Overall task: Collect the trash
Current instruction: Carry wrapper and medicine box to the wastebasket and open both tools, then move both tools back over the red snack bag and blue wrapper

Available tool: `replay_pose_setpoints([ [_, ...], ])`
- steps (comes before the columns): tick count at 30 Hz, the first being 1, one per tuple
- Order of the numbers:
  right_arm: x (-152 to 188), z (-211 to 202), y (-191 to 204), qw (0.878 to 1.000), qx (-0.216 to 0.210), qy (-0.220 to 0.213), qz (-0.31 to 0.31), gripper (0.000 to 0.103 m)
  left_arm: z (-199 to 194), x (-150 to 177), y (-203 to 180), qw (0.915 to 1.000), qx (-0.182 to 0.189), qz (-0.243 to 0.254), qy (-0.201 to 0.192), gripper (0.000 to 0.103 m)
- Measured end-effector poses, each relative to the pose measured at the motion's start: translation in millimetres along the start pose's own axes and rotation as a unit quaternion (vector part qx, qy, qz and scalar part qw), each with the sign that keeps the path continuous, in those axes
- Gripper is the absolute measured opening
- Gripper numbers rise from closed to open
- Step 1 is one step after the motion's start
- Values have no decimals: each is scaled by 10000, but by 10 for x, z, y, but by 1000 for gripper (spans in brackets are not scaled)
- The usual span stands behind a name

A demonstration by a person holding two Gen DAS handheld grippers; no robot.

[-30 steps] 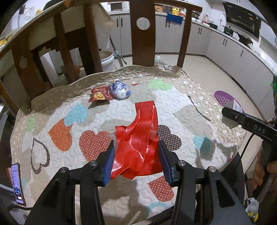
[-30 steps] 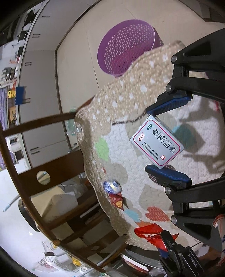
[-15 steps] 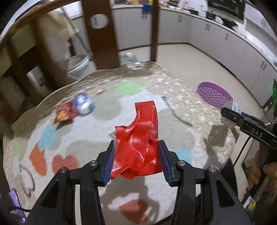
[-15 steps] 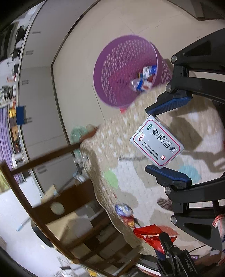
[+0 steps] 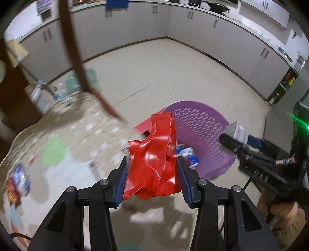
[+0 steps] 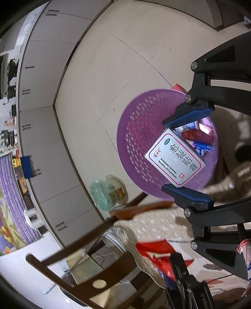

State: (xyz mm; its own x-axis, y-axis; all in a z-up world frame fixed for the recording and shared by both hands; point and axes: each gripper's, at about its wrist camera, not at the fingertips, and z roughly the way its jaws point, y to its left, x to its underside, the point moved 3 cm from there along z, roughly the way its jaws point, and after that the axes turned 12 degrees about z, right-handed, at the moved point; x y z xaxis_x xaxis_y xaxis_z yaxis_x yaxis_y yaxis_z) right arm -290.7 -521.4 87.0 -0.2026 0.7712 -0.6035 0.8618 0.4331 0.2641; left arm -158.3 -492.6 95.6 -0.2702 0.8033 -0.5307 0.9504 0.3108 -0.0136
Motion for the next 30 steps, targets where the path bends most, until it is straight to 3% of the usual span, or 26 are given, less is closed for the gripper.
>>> replay_pose_setpoints([
  [4, -156, 149, -127, 10000, 69, 45, 55, 66, 181, -236, -67, 9997, 237, -58, 2, 51],
  [8, -234, 248, -212, 9998, 82, 109, 172, 70, 209, -260, -82, 9994, 330, -112, -77, 67],
  [16, -183, 232, -255, 9995, 67, 162, 259, 71, 103, 7, 53, 9984, 317, -463, -48, 68],
  [23, -64, 4, -73, 9999, 26, 79, 147, 72, -142, 474, 235, 9980, -104, -628, 21, 68],
  [30, 116, -195, 302, 9999, -24, 61, -135, 74, -471, 1122, 671, 9924, -740, -982, 28, 69],
])
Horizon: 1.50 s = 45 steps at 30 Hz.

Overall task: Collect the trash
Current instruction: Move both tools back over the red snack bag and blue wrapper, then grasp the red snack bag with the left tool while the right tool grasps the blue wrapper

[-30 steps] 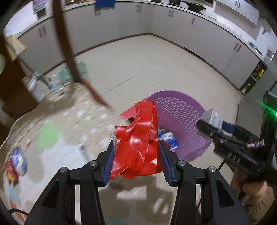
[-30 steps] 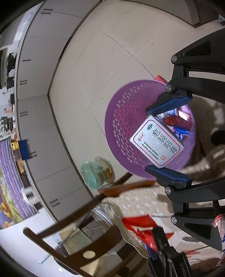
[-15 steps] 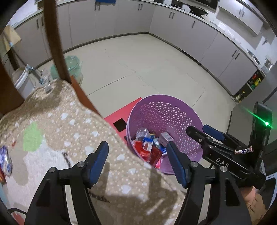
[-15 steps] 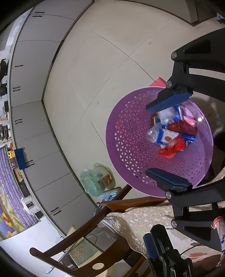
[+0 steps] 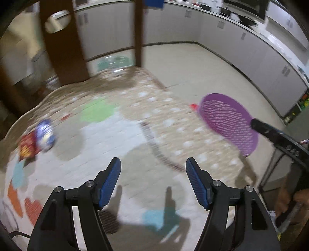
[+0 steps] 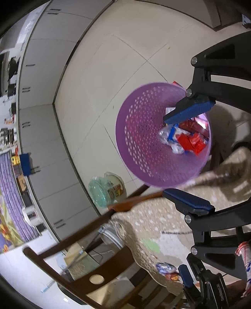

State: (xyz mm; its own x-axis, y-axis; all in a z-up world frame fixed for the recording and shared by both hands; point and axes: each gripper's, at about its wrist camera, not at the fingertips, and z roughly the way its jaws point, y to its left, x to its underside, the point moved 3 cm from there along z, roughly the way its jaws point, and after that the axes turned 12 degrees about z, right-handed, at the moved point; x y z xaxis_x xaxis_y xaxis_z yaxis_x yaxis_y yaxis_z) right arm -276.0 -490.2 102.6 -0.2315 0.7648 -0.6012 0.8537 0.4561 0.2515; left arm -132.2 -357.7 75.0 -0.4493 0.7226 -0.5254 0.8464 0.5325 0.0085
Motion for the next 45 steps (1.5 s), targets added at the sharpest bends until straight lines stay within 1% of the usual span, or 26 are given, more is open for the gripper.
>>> replay_pose_setpoints([
  [4, 176, -47, 382, 9994, -96, 62, -322, 75, -99, 398, 489, 9988, -242, -431, 45, 69],
  [8, 356, -10, 754, 9975, -225, 203, -636, 76, -208, 779, 976, 9944, -647, -833, 99, 69],
  [13, 612, 90, 1215, 9928, -405, 455, -1029, 76, -314, 1257, 1580, 9839, -1042, -1437, 207, 69],
  [15, 713, 133, 1355, 9907, -456, 534, -1168, 76, -336, 1400, 1760, 9800, -1162, -1595, 247, 69],
  [19, 873, 236, 1568, 9868, -527, 700, -1361, 76, -344, 1571, 2073, 9728, -1228, -1942, 283, 69],
  [23, 1004, 399, 1829, 9815, -598, 889, -1587, 76, -295, 1591, 2361, 9657, -1097, -2339, 243, 69],
  [28, 1094, 668, 2261, 9729, -831, 1133, -1835, 76, -311, 1423, 2739, 9594, -979, -2646, -19, 69],
  [31, 1133, 915, 2650, 9649, -1095, 1276, -2015, 76, -310, 1294, 2901, 9581, -996, -2685, -93, 69],
  [34, 1215, 1216, 3087, 9543, -1381, 1501, -2182, 76, -280, 1207, 3064, 9580, -910, -2719, -95, 69],
  [40, 1352, 1699, 3739, 9406, -1672, 1818, -2331, 76, -191, 1116, 3276, 9571, -839, -2772, -108, 69],
  [42, 1382, 1828, 3852, 9384, -1698, 1937, -2305, 76, -141, 1078, 3318, 9571, -781, -2787, -108, 69],
  [43, 1409, 1919, 3906, 9371, -1695, 2032, -2275, 75, -109, 1048, 3328, 9577, -729, -2783, -107, 69],
  [44, 1427, 1985, 3938, 9359, -1701, 2120, -2241, 58, -73, 1012, 3323, 9586, -665, -2766, -109, 69],
  [45, 1441, 2035, 3953, 9347, -1706, 2207, -2204, 49, -48, 981, 3315, 9597, -625, -2737, -111, 69],
])
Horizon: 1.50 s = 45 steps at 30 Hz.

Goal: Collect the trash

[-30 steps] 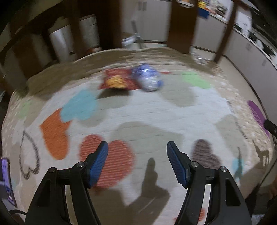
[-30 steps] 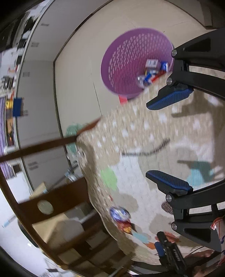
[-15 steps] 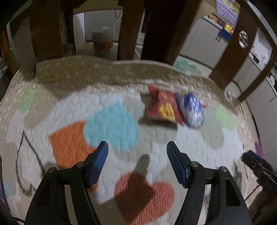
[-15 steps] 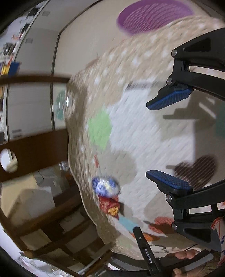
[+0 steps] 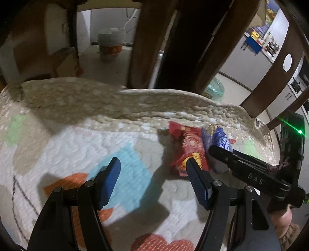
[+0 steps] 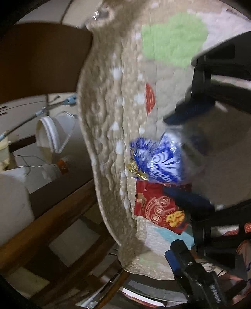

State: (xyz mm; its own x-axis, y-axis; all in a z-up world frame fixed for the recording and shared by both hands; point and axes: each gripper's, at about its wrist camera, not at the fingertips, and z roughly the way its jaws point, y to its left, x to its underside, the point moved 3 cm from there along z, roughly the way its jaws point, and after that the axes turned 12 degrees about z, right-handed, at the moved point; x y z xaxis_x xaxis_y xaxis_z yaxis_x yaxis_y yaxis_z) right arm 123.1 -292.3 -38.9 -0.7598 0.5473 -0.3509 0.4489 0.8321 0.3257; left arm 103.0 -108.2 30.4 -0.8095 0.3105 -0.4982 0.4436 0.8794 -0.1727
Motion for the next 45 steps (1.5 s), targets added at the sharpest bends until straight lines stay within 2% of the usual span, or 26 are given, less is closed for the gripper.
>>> replay_pose_setpoints([
  [2, -14, -12, -26, 9999, -76, -36, 113, 45, 80, -70, -94, 9999, 59, 140, -15, 71],
  [5, 16, -143, -143, 9997, -2, -90, 213, 44, 247, -157, -231, 9995, 109, 306, 27, 73],
  [7, 62, -289, -272, 9993, 17, -113, 343, 44, 402, -209, -334, 9989, 256, 367, 153, 73],
  [11, 237, -569, -490, 9987, 15, -143, 493, 44, 587, -217, -506, 9977, 259, 502, 365, 73],
  [12, 288, -624, -528, 9986, 30, -149, 504, 44, 591, -204, -544, 9974, 190, 582, 374, 71],
  [13, 359, -695, -583, 9985, 55, -158, 530, 44, 577, -184, -591, 9969, 60, 690, 365, 64],
  [14, 409, -737, -617, 9983, 80, -170, 549, 44, 549, -156, -635, 9961, -125, 802, 355, 50],
  [17, 581, -872, -709, 9980, 180, -230, 561, 44, 441, -85, -711, 9959, -36, 842, 318, 37],
  [20, 699, -986, -843, 9977, 194, -225, 602, 44, 258, 25, -768, 9956, -99, 880, 294, 37],
  [28, 1073, -1265, -869, 9972, 184, -316, 658, 44, -276, 563, -962, 9945, -29, 1028, 193, 37],
  [35, 1426, -1506, -848, 9963, 239, -379, 738, 44, -605, 1029, -1020, 9965, 167, 794, 224, 37],
  [41, 1725, -1647, -872, 9949, 535, -500, 693, 45, -687, 1335, -1017, 9965, 112, 785, 282, 37],
  [45, 1877, -1608, -939, 9935, 707, -430, 779, 45, -678, 1454, -941, 9968, 29, 726, 327, 38],
])
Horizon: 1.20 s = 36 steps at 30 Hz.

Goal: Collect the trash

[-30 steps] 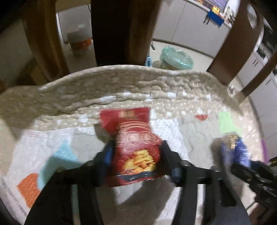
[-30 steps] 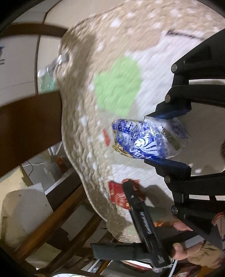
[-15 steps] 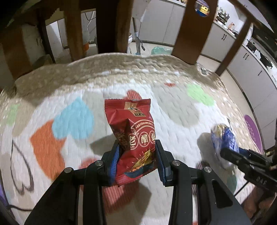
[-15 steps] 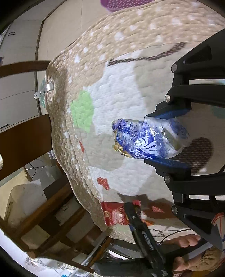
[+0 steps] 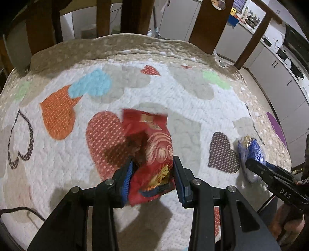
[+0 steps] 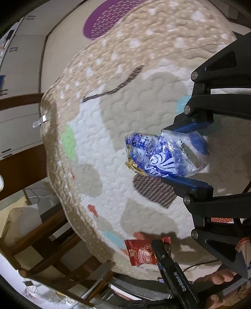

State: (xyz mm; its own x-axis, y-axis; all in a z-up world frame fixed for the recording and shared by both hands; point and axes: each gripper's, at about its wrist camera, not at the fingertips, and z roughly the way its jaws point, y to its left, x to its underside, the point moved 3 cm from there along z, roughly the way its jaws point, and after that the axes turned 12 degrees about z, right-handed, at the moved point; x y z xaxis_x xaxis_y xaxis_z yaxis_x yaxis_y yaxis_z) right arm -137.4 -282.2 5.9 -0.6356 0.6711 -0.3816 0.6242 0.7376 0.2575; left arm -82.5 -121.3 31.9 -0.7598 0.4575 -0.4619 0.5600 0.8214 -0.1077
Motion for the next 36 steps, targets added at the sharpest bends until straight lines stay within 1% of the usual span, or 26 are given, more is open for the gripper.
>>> replay_pose_setpoints([
  [2, 45, 22, -37, 10000, 53, 3, 34, 48, -10, 32, 48, 10000, -76, -21, -40, 40],
  [3, 52, 17, -48, 10000, 49, -30, 60, 48, -18, 36, 62, 9999, -88, -33, -59, 45],
  [5, 54, 19, -39, 10000, 57, -26, 60, 53, -18, 32, 100, 9999, -103, -71, -107, 52],
  [6, 55, 21, -30, 10000, 69, -29, 45, 54, -16, 26, 111, 9998, -108, -78, -124, 55],
  [8, 52, 38, -7, 9999, 103, -44, -11, 59, 1, 5, 115, 9998, -139, -43, -129, 57],
  [11, 57, 67, 26, 9998, 159, -62, -91, 63, 88, -50, 112, 9995, -268, 117, -108, 61],
  [14, 51, 82, 53, 9994, 244, -95, -218, 64, 213, -48, 120, 9992, -348, 159, 59, 61],
  [16, 36, 93, 59, 9993, 267, -109, -252, 64, 234, -22, 89, 9988, -444, 224, 35, 62],
  [18, 19, 101, 63, 9991, 285, -124, -280, 64, 242, 10, 33, 9980, -531, 332, 31, 68],
  [20, 5, 119, 66, 9988, 325, -147, -341, 64, 249, 51, -18, 9974, -607, 384, 26, 71],
  [22, -1, 135, 78, 9984, 371, -171, -399, 64, 243, 80, -44, 9969, -677, 407, 12, 71],
  [23, 0, 140, 86, 9980, 394, -192, -447, 64, 232, 92, -51, 9969, -679, 402, 2, 70],
  [24, 5, 144, 96, 9976, 416, -220, -503, 64, 213, 101, -52, 9971, -646, 390, -14, 58],
  [25, 15, 150, 107, 9970, 457, -240, -572, 61, 189, 106, -51, 9972, -643, 389, -39, 48],
  [26, 19, 154, 110, 9966, 483, -255, -612, 52, 158, 102, -53, 9972, -621, 411, -61, 42],
  [27, 25, 152, 115, 9964, 494, -258, -645, 50, 132, 99, -62, 9973, -592, 419, -86, 40],
  [29, 26, 130, 107, 9967, 439, -267, -635, 49, 55, 92, -74, 9971, -593, 450, -174, 39],
  [36, -29, -25, 49, 9984, 216, -366, -363, 48, -282, 31, -183, 9961, -515, 576, -421, 39],
])
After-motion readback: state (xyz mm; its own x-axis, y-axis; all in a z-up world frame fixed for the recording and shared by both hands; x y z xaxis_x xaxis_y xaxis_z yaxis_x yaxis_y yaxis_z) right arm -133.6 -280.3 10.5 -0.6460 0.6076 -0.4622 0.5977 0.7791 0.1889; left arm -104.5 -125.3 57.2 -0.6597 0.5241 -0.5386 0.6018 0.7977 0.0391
